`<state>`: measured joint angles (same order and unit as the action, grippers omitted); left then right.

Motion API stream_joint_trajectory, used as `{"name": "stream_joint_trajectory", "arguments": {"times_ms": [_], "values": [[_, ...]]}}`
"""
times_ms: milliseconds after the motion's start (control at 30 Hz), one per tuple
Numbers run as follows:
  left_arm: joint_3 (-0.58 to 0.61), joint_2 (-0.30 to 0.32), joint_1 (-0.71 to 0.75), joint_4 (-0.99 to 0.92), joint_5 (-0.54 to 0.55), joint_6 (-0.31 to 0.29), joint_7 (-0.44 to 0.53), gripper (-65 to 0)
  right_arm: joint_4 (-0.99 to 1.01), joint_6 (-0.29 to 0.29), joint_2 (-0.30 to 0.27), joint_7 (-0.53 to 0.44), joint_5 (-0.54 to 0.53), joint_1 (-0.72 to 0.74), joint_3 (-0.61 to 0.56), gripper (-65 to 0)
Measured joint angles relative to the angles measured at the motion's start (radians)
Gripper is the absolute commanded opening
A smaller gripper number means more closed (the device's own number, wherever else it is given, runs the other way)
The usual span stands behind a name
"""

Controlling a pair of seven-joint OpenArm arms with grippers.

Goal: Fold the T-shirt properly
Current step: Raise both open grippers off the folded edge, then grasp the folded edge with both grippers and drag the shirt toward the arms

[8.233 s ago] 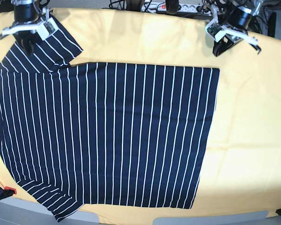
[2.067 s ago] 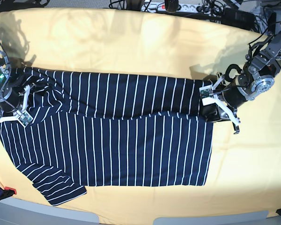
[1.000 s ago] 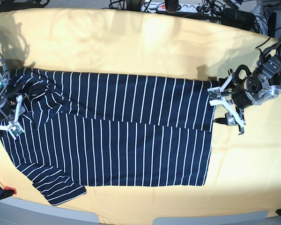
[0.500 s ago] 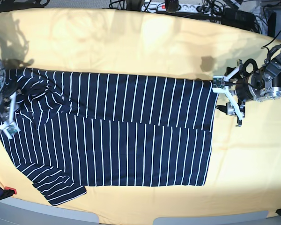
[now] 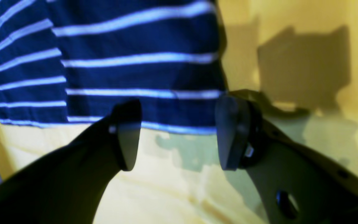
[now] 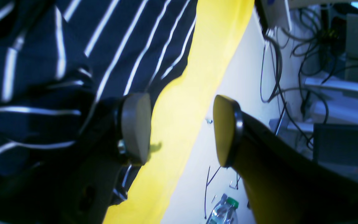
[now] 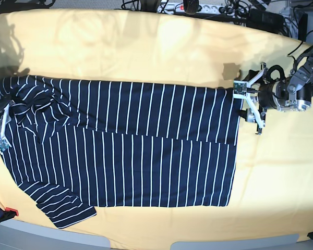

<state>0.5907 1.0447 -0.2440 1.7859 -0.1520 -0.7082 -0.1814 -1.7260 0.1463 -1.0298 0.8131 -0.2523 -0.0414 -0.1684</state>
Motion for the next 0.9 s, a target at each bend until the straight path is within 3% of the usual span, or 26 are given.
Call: {"name": "stream_joint_trajectory", "arguments": {"times_ms": [300, 433, 633, 733, 767, 900], "values": [[0.042, -0.002, 0.0, 0.0, -0.04, 0.0, 0.006, -27.5, 0.02, 0.0, 0.0, 0.0, 0.0, 0.0, 0.0, -32.1], [0.063, -0.003, 0.0, 0.0, -0.093, 0.053, 0.018, -38.5, 0.02, 0.0, 0.0, 0.004, 0.0, 0.0, 0.0, -32.1], [0.064, -0.031, 0.0, 0.0, -0.103, 0.117, 0.006, -65.0, 0.02, 0.0, 0.0, 0.012, 0.0, 0.0, 0.0, -32.1], [0.064, -0.036, 0.0, 0.0, -0.103, 0.117, 0.006, -65.0, 0.02, -0.002, 0.0, 0.076, 0.002, 0.0, 0.0, -32.1], [0.064, -0.035, 0.0, 0.0, -0.103, 0.117, 0.006, -65.0, 0.02, -0.025, 0.001, 0.108, 0.002, 0.0, 0.0, -32.1], [0.064, -0.035, 0.0, 0.0, -0.103, 0.117, 0.006, -65.0, 0.021, -0.103, 0.016, 0.161, 0.187, 0.0, 0.0, -32.0]]}}
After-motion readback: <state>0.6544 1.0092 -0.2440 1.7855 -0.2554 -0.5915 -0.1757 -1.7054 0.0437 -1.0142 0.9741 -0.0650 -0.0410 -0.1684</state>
